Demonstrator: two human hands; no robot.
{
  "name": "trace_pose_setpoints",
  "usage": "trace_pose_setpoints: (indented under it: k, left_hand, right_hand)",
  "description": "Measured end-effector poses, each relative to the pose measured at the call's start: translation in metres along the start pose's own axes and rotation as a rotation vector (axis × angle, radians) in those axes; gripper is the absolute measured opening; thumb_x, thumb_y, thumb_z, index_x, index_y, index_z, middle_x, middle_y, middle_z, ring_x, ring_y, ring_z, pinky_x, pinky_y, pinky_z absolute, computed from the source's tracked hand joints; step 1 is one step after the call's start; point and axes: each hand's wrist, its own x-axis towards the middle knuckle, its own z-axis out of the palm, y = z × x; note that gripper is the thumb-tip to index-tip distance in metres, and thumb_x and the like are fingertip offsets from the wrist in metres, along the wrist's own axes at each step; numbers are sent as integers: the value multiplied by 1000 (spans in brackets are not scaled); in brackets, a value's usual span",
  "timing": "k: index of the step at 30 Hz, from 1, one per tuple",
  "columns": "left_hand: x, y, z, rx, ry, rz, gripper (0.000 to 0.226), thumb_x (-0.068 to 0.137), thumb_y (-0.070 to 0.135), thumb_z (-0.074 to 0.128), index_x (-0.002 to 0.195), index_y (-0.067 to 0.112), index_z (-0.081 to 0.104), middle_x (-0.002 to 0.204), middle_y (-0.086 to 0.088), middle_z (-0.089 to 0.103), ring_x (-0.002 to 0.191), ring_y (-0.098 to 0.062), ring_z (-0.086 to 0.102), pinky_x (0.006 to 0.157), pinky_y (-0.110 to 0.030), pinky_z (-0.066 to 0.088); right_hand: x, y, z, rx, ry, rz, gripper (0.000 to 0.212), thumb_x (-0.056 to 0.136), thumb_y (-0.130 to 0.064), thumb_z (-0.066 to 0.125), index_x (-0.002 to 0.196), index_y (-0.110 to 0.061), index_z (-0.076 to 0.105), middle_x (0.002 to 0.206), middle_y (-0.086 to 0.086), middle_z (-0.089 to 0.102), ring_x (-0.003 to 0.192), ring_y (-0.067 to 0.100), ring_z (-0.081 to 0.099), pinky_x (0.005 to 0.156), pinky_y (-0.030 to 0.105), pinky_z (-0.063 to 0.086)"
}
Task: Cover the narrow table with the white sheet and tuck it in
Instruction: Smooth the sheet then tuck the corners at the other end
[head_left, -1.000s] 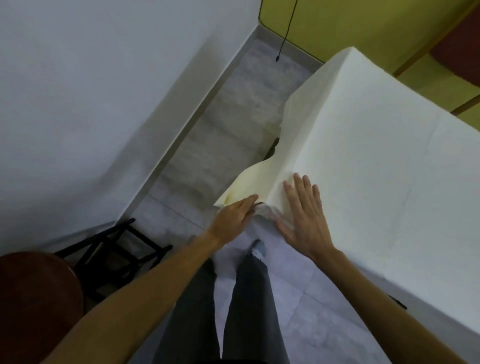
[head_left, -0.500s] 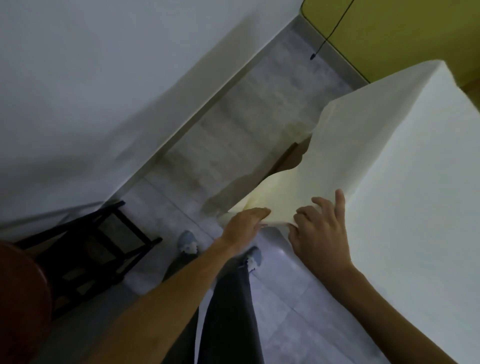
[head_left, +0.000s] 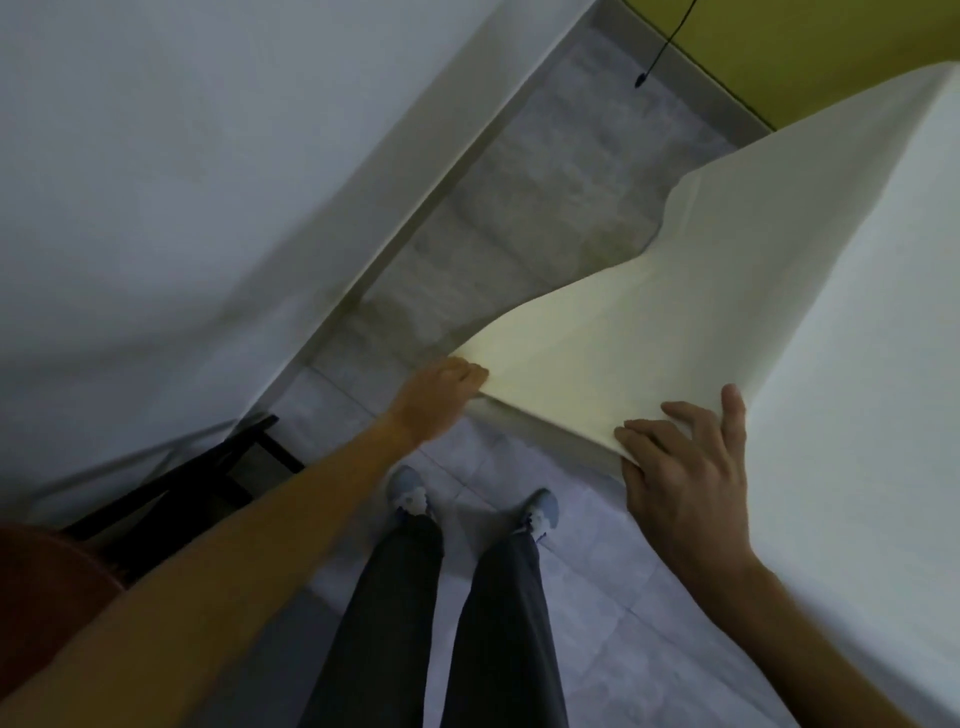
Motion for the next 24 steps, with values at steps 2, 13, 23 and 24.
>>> trace_pose_setpoints:
  k: [2, 13, 23, 24]
  left_hand:
    - [1, -21, -20, 41, 21, 95, 35, 87, 5, 36, 103, 1, 67, 88, -15, 69, 74, -30, 67, 59, -38, 58]
    - [-21, -108, -111, 275, -19, 249, 36, 82, -5, 39, 100, -3, 70, 91, -21, 71, 84, -38, 70, 103, -39, 44]
    - [29, 54, -71, -172, 7, 301, 70, 91, 38, 65, 144, 0, 40, 147, -19, 44, 139, -30, 38, 116, -36, 28]
    - [37, 78, -56, -191, -10, 319, 70, 92, 37, 65, 145, 0, 38, 149, -17, 42, 141, -30, 36, 116, -36, 26]
  right_hand:
    - [0, -1, 1, 28, 25, 7, 15, 81, -3, 73, 94, -9, 78, 97, 7, 77, 102, 40, 64, 118, 64, 18]
    - [1, -6, 4, 90, 109, 89, 12, 84, -3, 70, 93, -6, 77, 92, 10, 77, 101, 38, 65, 119, 62, 18]
    - [0, -6, 5, 92, 119, 89, 25, 90, -17, 56, 91, -7, 79, 91, 10, 78, 100, 35, 66, 120, 60, 19]
    - [0, -5, 5, 90, 112, 89, 24, 90, -17, 58, 91, -7, 79, 91, 10, 78, 100, 34, 66, 119, 60, 20]
